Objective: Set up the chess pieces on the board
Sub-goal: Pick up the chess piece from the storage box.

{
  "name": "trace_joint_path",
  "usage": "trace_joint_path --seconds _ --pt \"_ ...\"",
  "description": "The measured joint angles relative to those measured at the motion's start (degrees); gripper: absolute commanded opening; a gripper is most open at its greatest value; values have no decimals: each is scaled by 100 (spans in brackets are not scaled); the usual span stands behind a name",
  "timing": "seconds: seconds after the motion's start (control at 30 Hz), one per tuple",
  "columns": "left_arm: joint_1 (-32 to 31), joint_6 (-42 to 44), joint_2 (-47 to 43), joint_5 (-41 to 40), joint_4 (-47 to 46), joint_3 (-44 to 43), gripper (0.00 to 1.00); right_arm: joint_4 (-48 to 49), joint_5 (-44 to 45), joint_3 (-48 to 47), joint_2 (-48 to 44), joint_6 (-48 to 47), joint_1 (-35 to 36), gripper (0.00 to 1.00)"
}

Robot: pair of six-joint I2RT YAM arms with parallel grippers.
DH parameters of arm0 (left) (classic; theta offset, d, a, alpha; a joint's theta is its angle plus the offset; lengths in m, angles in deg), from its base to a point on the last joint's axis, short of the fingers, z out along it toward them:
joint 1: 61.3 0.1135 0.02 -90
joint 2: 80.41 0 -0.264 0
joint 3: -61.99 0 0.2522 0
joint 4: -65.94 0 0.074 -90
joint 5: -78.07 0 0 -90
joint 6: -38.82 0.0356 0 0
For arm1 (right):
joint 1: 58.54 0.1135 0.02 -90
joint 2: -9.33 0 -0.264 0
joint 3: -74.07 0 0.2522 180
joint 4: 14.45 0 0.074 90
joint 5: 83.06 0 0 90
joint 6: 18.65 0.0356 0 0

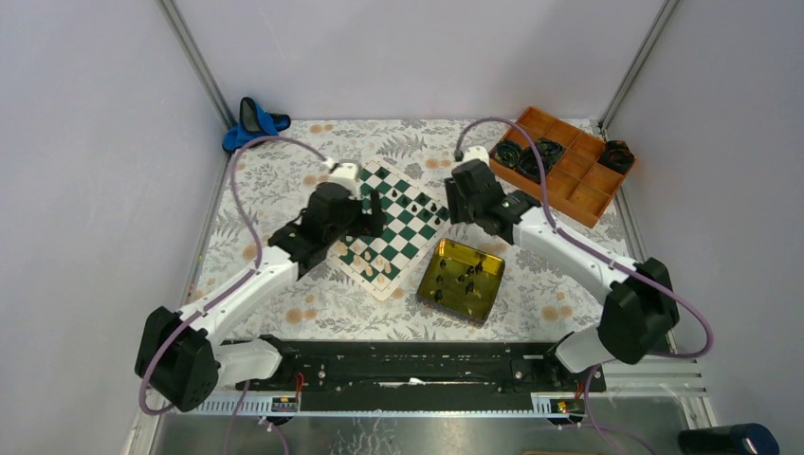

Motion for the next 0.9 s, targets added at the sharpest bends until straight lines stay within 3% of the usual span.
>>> trace_joint_path --seconds 0.27,0.4,0.73,0.9 --pt "-1700 907 1351 31 282 -1384 75 17 219 1019 -914 448 -236 63" --pt "-2232 1261 2028 31 599 -1792 70 -81 310 1104 -1462 640 -376 59" --pt "-2594 1637 2721 229 933 -2070 64 -850 586 -1012 -1875 879 -389 59" --pt "-2715 1805 3139 323 999 -2376 59 -944 741 -1261 -2212 960 -389 58"
